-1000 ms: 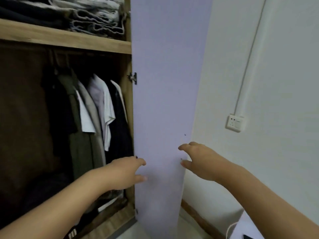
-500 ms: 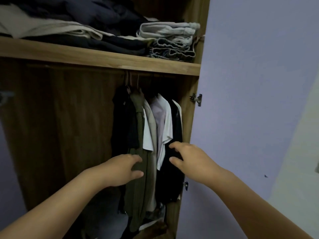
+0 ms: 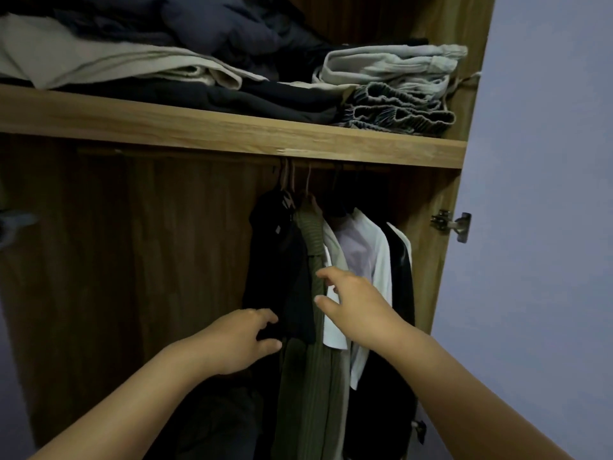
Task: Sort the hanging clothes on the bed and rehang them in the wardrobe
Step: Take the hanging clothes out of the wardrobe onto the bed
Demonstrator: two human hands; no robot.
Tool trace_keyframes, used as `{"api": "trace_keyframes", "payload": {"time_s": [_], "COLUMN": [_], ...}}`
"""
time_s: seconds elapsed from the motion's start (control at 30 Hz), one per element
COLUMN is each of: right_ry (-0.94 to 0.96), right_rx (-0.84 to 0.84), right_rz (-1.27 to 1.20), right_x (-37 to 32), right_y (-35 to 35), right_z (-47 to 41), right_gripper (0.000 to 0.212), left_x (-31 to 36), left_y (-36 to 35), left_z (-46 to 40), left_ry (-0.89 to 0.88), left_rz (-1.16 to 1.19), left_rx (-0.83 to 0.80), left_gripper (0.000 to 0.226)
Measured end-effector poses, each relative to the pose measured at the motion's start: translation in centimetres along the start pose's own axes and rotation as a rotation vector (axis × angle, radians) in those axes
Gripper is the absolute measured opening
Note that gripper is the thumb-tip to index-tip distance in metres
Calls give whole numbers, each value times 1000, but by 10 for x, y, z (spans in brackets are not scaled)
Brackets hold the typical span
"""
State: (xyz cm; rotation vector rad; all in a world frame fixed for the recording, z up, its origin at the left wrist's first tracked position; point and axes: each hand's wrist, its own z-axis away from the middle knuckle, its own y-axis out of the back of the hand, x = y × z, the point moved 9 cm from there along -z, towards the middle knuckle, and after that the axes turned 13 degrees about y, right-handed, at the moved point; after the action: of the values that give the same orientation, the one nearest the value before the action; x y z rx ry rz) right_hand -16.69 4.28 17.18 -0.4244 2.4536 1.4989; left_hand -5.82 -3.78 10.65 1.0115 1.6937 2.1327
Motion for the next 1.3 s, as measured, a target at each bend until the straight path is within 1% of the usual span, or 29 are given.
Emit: {"api": "trace_keyframes", "payload": {"time_s": [0.23, 0.37, 0.5, 0.6, 0.7, 0.8, 0.97, 1.03, 1.2, 1.3], "right_ry": [43, 21, -34, -69, -104, -154, -183, -174, -143, -79], "right_rx": [128, 175, 175, 181, 192, 168, 124, 169, 376, 408], "right_rz": [-243, -442, -595, -668, -840, -967, -1070, -1118, -1335, -1453], "right_x": [41, 65, 78, 78, 75, 66, 42, 33, 27, 23], "right_y": [-11, -23, -43, -55, -70, -85, -109, -112, -105, -94], "right_z": [-75, -116, -142, -155, -173, -192, -225, -236, -242, -241], "right_gripper": [49, 52, 56, 58, 59, 54, 53, 53, 51, 50], "left_x": [-31, -42, -53, -60, -65, -72, -90, -97, -118, -124], "left_y": [25, 44, 47, 57, 78, 98, 131, 142, 159, 165], "left_z": [-54, -81, -99, -111, -123, -133, -148, -153, -162, -167], "left_ry": [69, 84, 83, 85, 71, 50, 8, 2, -21, -46], "left_rz": [48, 100, 151, 149, 183, 218, 307, 334, 404, 484], "left_rx": [76, 138, 151, 195, 261, 324, 426, 450, 465, 471], "left_gripper": [53, 49, 45, 43, 41, 40, 35, 33, 28, 23]}}
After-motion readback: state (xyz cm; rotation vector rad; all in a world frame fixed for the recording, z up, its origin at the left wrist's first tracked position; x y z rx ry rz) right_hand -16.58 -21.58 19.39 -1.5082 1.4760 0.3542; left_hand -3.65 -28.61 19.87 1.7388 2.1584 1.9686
